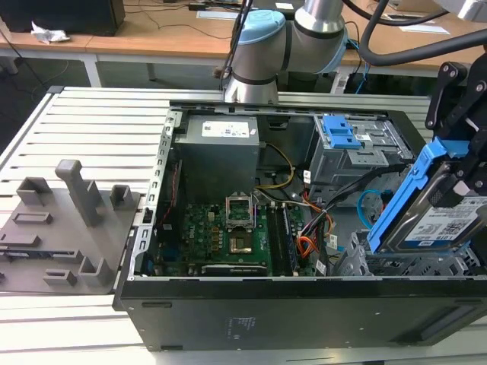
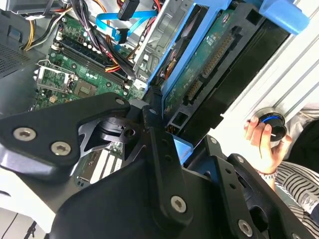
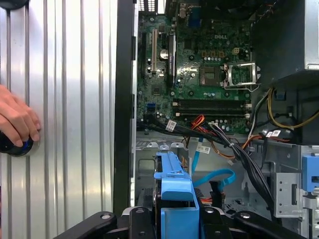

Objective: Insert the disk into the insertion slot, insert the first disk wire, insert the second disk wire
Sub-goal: 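Insert the disk into the insertion slot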

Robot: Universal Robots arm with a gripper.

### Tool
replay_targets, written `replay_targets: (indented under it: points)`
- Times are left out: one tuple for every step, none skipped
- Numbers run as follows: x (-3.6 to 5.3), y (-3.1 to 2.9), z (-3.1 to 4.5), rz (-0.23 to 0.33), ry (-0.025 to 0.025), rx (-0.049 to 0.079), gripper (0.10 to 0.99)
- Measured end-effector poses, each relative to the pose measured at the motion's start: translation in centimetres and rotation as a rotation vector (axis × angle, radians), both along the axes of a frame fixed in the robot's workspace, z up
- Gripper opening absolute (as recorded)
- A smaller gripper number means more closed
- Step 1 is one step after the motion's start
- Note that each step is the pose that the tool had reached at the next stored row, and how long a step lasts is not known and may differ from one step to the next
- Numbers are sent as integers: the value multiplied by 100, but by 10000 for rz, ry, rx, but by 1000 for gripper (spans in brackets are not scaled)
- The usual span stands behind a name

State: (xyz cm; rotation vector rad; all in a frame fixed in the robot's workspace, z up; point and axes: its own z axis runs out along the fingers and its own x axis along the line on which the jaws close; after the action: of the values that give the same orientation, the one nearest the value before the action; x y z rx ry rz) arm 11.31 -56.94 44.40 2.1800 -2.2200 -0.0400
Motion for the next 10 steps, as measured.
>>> replay_targets:
  points:
    - [0,0,-12,0,0,0,365]
    - [0,0,-16,0,0,1,365]
    - [0,0,-21,0,0,1,365]
    - [0,0,-27,0,0,0,365]
    - [0,0,-33,0,0,0,365]
    - [0,0,-40,0,0,0,365]
    - [0,0,-45,0,0,0,365]
    - [0,0,-53,0,0,0,365]
    - [0,0,-68,0,0,0,365]
    - [0,0,-73,0,0,0,365]
